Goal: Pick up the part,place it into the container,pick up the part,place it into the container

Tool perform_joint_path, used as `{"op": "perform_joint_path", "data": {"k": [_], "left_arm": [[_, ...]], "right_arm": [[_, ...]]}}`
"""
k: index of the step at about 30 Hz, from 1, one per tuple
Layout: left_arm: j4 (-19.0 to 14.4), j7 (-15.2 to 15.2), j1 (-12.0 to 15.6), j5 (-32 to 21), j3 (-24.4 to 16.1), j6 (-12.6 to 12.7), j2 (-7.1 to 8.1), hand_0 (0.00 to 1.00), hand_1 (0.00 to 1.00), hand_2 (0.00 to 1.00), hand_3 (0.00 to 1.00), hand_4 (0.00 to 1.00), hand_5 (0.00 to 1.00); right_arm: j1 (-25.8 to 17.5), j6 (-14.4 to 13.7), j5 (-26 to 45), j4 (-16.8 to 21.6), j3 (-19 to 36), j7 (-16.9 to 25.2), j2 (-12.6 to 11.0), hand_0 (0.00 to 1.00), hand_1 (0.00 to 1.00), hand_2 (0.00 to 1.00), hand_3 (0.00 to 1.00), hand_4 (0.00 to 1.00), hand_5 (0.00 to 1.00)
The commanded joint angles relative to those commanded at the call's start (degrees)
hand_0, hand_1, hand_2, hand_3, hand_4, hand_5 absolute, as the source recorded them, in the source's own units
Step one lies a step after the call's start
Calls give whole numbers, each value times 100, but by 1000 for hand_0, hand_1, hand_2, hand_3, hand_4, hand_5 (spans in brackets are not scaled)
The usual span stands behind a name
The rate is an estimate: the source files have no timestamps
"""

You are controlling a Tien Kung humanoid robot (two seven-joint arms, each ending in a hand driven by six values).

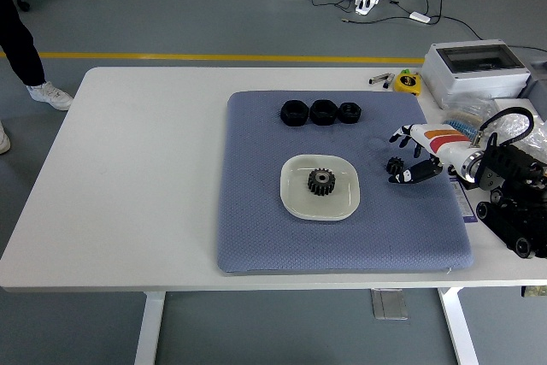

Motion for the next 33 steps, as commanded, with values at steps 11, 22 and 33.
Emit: {"op": "perform_joint_path", "data": {"k": [11, 22, 33], "left_arm": [[-6, 3, -18, -27, 17, 14, 1, 713, 727, 757, 665, 689, 664], [-12, 21, -32, 7, 4, 10, 3, 713, 727, 757, 664, 690, 669], [-8, 38, -37, 82, -60, 15, -11, 713, 727, 757, 664, 687, 666]], "right_arm": [[-6, -503, 617, -222, -325, -104, 196, 182, 316, 472, 553, 995, 378], [6, -594, 1038, -524, -764, -151, 316, 176, 303, 461, 544, 980, 387], [13, -870, 1526, -680, -1009, -132, 383, 97, 221, 382, 527, 916, 419]]}}
